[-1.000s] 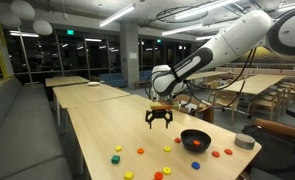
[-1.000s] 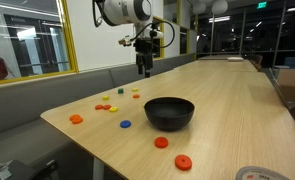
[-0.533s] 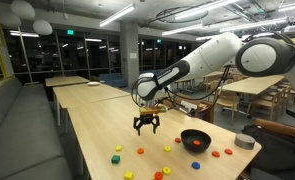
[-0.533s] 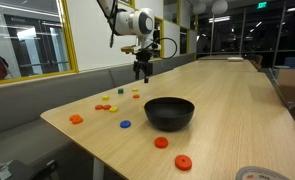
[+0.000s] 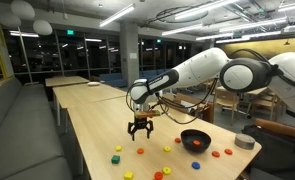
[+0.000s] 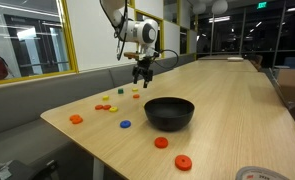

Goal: Pick up some of the objects on the table and put them in the bowl

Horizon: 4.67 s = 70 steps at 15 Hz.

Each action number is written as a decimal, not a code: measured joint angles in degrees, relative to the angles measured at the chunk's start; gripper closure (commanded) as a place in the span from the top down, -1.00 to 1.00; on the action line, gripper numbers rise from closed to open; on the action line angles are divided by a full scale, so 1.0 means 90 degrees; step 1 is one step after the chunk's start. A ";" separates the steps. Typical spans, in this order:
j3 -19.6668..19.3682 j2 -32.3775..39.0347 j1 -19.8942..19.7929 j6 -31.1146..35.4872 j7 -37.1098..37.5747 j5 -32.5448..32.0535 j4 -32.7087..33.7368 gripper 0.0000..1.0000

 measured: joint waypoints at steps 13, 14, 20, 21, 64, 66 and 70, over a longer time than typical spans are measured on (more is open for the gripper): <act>-0.0104 0.0116 0.0449 0.0500 -0.0153 -0.0149 -0.0522 1.00; -0.0172 0.0112 0.0480 0.0655 -0.0138 -0.0227 -0.0625 1.00; -0.0551 -0.0032 0.0648 0.1533 0.0160 -0.0697 -0.1143 1.00; -0.0590 -0.0071 0.0686 0.1623 0.0215 -0.0744 -0.1220 1.00; -0.1148 -0.3993 0.0922 0.2524 0.3043 -0.1747 -0.5370 -0.63; -0.1108 -0.4324 0.0771 0.2530 0.3407 -0.1842 -0.5840 -0.63; -0.1062 -0.4759 0.0349 0.2581 0.3905 -0.1893 -0.6529 -0.63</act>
